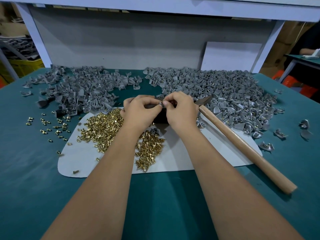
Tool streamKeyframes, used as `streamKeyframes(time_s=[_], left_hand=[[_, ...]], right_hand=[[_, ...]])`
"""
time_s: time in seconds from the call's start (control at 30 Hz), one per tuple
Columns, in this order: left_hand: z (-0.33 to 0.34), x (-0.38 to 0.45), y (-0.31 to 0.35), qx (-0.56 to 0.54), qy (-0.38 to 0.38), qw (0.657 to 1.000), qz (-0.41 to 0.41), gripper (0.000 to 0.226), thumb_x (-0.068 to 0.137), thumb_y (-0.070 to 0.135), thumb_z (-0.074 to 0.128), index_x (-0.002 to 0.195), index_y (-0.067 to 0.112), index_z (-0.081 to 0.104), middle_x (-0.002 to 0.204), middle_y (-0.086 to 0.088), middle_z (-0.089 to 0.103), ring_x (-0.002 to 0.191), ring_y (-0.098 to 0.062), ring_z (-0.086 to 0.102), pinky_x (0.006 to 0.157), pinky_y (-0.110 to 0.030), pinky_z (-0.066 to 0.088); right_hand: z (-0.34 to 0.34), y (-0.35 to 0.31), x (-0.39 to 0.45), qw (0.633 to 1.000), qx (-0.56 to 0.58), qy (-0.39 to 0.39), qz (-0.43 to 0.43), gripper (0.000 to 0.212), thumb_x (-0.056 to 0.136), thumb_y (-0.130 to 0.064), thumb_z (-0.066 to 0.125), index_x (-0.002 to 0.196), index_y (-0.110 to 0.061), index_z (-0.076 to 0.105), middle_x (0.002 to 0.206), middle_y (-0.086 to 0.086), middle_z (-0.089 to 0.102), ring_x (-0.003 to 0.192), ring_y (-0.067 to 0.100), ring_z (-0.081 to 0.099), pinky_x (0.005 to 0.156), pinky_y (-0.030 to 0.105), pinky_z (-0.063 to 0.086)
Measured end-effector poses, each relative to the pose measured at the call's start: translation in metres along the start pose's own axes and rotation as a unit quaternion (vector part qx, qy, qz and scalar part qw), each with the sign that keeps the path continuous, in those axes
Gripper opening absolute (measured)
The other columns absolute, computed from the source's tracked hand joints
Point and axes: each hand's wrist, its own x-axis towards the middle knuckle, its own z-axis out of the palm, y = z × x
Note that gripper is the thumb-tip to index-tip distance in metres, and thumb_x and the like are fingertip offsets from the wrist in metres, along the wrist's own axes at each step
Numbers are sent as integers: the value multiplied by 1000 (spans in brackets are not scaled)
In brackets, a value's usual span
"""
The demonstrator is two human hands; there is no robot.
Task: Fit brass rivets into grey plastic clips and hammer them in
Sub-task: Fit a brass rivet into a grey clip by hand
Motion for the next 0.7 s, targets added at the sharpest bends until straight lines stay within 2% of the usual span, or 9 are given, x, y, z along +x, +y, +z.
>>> streamKeyframes(time_s=[0.07,0.2,0.3,0.33,0.4,0.47,0.57,0.63,0.7], left_hand=[[0,-1,0,16,2,1000,-4,21,80,48,71,64,54,59,91,35,53,122,-14,35,101,-39,27],[0,-2,-1,20,-2,1000,-6,19,81,50,70,66,55,59,94,34,53,119,-12,31,95,-37,24],[0,0,-1,23,-2,1000,-8,19,80,49,71,66,54,59,93,35,52,119,-11,30,88,-34,18],[0,1,-1,23,-3,1000,-6,20,80,48,71,66,54,59,94,35,53,119,-12,30,90,-35,20],[0,2,-1,19,-5,1000,-2,21,81,45,72,65,53,60,95,33,54,120,-14,31,96,-39,24],[-1,2,-1,12,-8,1000,0,22,81,42,72,66,52,61,95,33,55,121,-15,31,100,-41,25],[-3,2,-1,2,-13,1000,8,23,82,38,73,66,51,62,95,33,56,121,-14,30,101,-40,24],[-4,2,-1,1,-14,1000,11,25,81,36,74,66,50,61,96,31,57,122,-14,30,105,-42,24],[-4,2,0,4,-18,1000,11,24,81,35,73,67,50,60,101,27,58,124,-15,30,107,-45,24]], right_hand=[[1,1,-1,1000,2,3,-1,19,88,-25,63,74,-35,57,85,-18,53,99,9,44,77,28,16],[1,0,-2,1000,1,-9,8,17,90,-25,62,76,-35,59,87,-18,52,105,12,44,79,29,17],[-4,3,-1,999,31,-43,1,15,91,-22,61,80,-33,63,92,-17,58,107,13,49,89,32,28],[-7,5,-1,996,66,-53,7,15,91,-19,59,83,-30,65,94,-15,61,104,13,52,92,35,35],[-13,6,1,986,154,-43,38,18,93,-15,54,88,-24,68,91,-11,65,92,10,58,84,32,45],[-16,6,4,978,200,-12,50,21,94,-10,52,90,-24,67,89,-10,66,86,5,59,73,20,44],[-16,2,8,983,184,-20,-8,23,89,-3,57,90,-24,65,87,-14,64,82,-4,58,71,7,45],[-14,-1,8,985,157,-39,-53,25,85,0,61,90,-24,65,84,-15,62,80,-3,58,75,10,47],[-11,-2,8,988,127,-46,-72,27,83,-1,63,91,-26,64,83,-14,62,82,2,58,81,21,50]])
